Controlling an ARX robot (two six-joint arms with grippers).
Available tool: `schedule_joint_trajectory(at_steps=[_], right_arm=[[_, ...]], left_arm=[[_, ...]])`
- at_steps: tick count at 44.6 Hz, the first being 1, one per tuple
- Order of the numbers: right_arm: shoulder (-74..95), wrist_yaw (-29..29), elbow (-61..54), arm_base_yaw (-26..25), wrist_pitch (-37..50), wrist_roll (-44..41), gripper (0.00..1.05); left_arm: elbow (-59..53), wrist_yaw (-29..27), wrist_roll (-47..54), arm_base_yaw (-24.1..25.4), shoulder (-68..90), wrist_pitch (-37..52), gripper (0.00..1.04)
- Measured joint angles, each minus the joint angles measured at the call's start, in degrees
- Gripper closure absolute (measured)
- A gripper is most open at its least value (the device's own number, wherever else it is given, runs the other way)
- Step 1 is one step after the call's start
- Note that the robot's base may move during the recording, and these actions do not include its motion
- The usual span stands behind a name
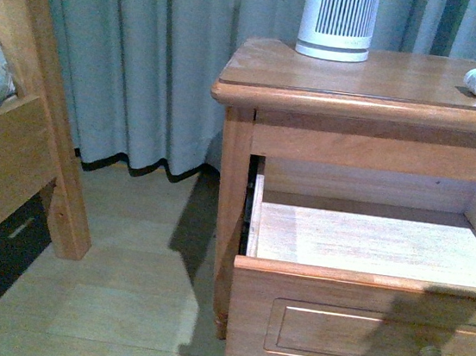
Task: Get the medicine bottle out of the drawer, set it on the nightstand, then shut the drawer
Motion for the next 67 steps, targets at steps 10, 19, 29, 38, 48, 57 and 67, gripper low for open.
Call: schedule_joint_trajectory(at_steps=[10,19,29,38,48,57,67], right_arm=[[10.01,0.17,-5.46,0.22,10.93,1.90,0.07],[26.05,0.44,-3.13,-4.61,27.78,-1.49,0.07],[45.62,0.11,10.75,-9.86,37.94,-8.57,0.07],[56.04,-1.09,26.21,-12.74,37.64,-12.98,0.07],[62.49,-2.43,40.48,-16.61,32.76,-14.34,0.07],[63.54,-3.21,42.86,-17.70,29.55,-15.21,0.07],[61.31,-1.99,40.54,-17.68,28.87,-15.04,0.07]], left_arm=[[0.00,0.00,0.00,0.00,0.00,0.00,0.07],[0.00,0.02,0.00,0.00,0.00,0.00,0.07],[0.00,-0.02,0.02,0.00,0.00,0.00,0.07],[0.00,0.00,0.02,-0.02,0.00,0.00,0.07],[0.00,0.00,0.02,0.00,0.00,0.00,0.07],[0.00,0.00,0.02,0.00,0.00,0.00,0.07],[0.00,0.00,0.02,0.00,0.00,0.00,0.07]])
